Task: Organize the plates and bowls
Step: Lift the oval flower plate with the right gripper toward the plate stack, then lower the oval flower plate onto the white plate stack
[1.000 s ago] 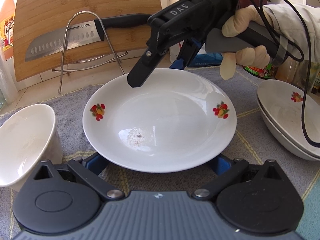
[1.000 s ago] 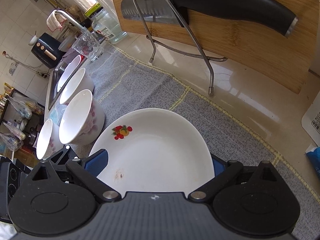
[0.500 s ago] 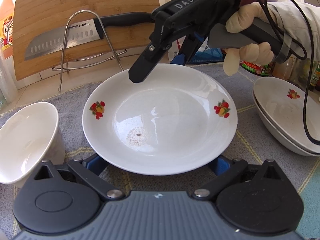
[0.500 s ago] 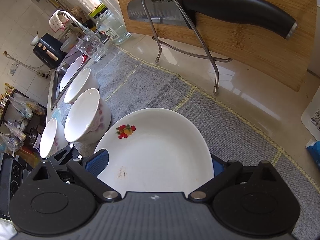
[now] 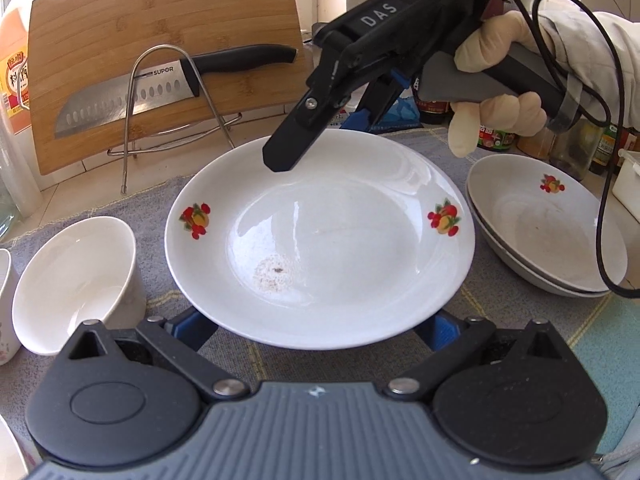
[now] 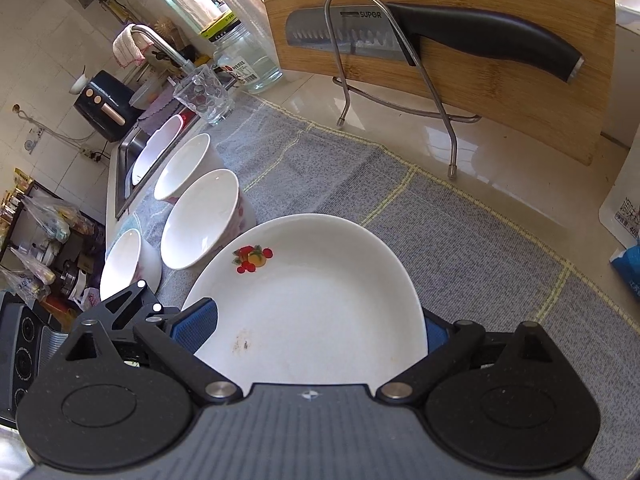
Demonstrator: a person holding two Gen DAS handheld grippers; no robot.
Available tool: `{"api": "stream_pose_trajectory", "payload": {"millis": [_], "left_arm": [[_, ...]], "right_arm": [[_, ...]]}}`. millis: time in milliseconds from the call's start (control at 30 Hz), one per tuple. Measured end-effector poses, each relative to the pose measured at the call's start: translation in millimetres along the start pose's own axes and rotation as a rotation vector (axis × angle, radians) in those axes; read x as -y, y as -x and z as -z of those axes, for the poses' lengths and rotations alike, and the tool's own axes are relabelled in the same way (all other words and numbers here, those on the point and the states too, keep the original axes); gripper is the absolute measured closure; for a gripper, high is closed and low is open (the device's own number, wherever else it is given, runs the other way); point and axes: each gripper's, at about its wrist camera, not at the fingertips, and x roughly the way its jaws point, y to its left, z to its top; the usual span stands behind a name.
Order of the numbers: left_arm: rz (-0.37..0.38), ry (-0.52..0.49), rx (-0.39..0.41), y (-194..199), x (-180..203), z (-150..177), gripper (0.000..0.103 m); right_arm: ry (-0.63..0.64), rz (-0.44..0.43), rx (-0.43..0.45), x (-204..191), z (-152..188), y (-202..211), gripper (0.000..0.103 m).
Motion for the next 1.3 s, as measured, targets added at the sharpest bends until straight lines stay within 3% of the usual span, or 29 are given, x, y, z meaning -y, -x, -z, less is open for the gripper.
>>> {"api": "stream_pose_trajectory", "payload": {"millis": [867,1300], "left_arm": [[0.102,-0.096,0.015,44,36,7,0.002],[0.202,-0.174,0.010,48,65,6,0.002]], "right_arm": [[-0.058,0.059,0.093,-28,69,55,0.002],[-0.139,0.123,0.147,-28,121,89,0.001]]}}
